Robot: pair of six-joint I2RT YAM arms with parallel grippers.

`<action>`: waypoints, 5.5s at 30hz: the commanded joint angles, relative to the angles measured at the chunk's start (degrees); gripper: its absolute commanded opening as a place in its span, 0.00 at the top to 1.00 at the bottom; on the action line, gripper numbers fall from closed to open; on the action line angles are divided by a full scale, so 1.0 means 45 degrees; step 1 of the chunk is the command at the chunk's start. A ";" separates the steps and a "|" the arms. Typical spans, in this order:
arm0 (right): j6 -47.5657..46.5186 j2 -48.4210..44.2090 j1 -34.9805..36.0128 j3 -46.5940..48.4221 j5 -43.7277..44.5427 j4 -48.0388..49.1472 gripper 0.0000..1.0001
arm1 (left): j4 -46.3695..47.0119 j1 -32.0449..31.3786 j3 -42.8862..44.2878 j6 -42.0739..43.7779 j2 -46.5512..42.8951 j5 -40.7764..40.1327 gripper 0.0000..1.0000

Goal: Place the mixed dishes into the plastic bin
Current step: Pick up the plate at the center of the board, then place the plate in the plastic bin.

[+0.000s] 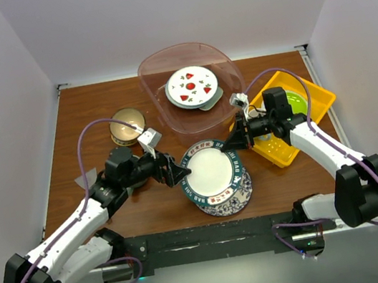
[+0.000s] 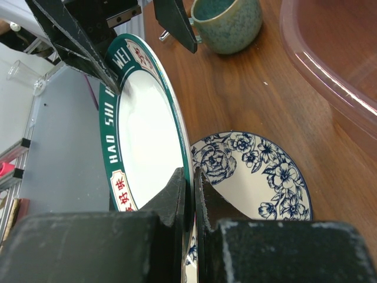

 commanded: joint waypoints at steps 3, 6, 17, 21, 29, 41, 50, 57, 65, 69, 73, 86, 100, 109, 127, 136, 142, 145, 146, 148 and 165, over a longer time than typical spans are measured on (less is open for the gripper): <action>0.0005 -0.0174 0.0052 0.0620 -0.1071 0.0124 1.00 | 0.0485 -0.0057 0.0321 0.0410 0.0039 0.0064 0.00; 0.0005 -0.0194 0.0072 0.0620 -0.1110 0.0104 1.00 | 0.0485 -0.0057 0.0341 0.0449 0.0059 0.0064 0.00; -0.0014 -0.0233 0.0072 0.0620 -0.1188 0.0124 1.00 | 0.0543 -0.0057 0.0360 0.0410 0.0039 0.0337 0.00; -0.0014 -0.0213 0.0072 0.0620 -0.1208 0.0104 1.00 | 0.0582 -0.0057 0.0360 0.0410 0.0098 0.0356 0.00; 0.0005 -0.0194 0.0072 0.0620 -0.1227 0.0143 1.00 | 0.0680 -0.0038 0.0360 0.0352 0.0215 0.0512 0.00; 0.0005 -0.0174 0.0052 0.0620 -0.1267 0.0124 1.00 | 0.0876 -0.0077 0.0360 0.0196 0.0488 0.0727 0.00; 0.0005 -0.0155 0.0072 0.0620 -0.1286 0.0144 1.00 | 0.0895 -0.0077 0.0380 0.0176 0.0547 0.0649 0.00; 0.0005 -0.0174 0.0052 0.0620 -0.1306 0.0144 1.00 | 0.1149 -0.0057 0.0302 -0.0038 0.0742 0.0942 0.00; 0.0005 -0.0174 0.0052 0.0620 -0.1306 0.0144 1.00 | 0.1500 -0.0135 0.0126 -0.0253 0.0801 0.1118 0.00; 0.0005 -0.0174 0.0052 0.0620 -0.1325 0.0144 1.00 | 0.1598 -0.0155 0.0068 -0.0293 0.0899 0.1060 0.00; 0.0005 -0.0174 0.0072 0.0600 -0.1344 0.0182 1.00 | 0.1754 -0.0174 0.0048 -0.0371 0.1113 0.1079 0.00; 0.0064 -0.0174 0.0052 0.0620 -0.0876 0.0144 1.00 | 0.2009 -0.0233 0.0204 -0.0956 0.1700 0.1373 0.79; -0.5420 -0.0662 0.0052 0.2861 0.1914 -0.5125 0.68 | 0.1930 -0.0175 -0.0245 -0.4157 0.0196 0.0689 1.00; -0.6599 -0.0506 0.0072 0.4760 0.2621 -0.7669 0.17 | 0.2574 0.0118 -0.0304 -0.5058 -0.0156 0.0221 1.00; 0.6663 -0.2109 0.0345 0.0756 0.4592 0.1704 0.10 | 0.4937 0.0431 0.0145 -0.6776 -0.0078 -0.1654 1.00; 0.9220 0.0136 0.0404 0.3488 0.5100 0.1745 1.00 | 0.4960 0.0470 0.2074 -0.6290 0.1307 -0.3119 0.86; 1.0316 0.1950 0.0229 0.6144 0.6387 0.2116 1.00 | 0.0520 0.1075 0.5195 -0.2916 0.1155 -0.6425 0.05; 1.0551 0.3140 0.0091 0.7414 0.7364 0.2038 1.00 | -0.1718 0.1212 0.6199 -0.0610 0.0376 -0.9201 0.00; 1.0533 0.3494 0.0111 0.8016 0.7637 0.2019 1.00 | -0.2031 0.1212 0.6239 0.0071 0.0120 -0.9755 0.00; 1.0591 0.4622 0.0111 0.9051 0.8730 0.1863 1.00 | -0.2405 0.1212 0.5909 0.0875 -0.0758 -1.0016 0.00; 0.9439 1.0195 0.1048 1.3452 1.4944 0.1198 1.00 | -0.2503 0.1212 0.0595 0.1895 -0.4667 -0.6030 0.00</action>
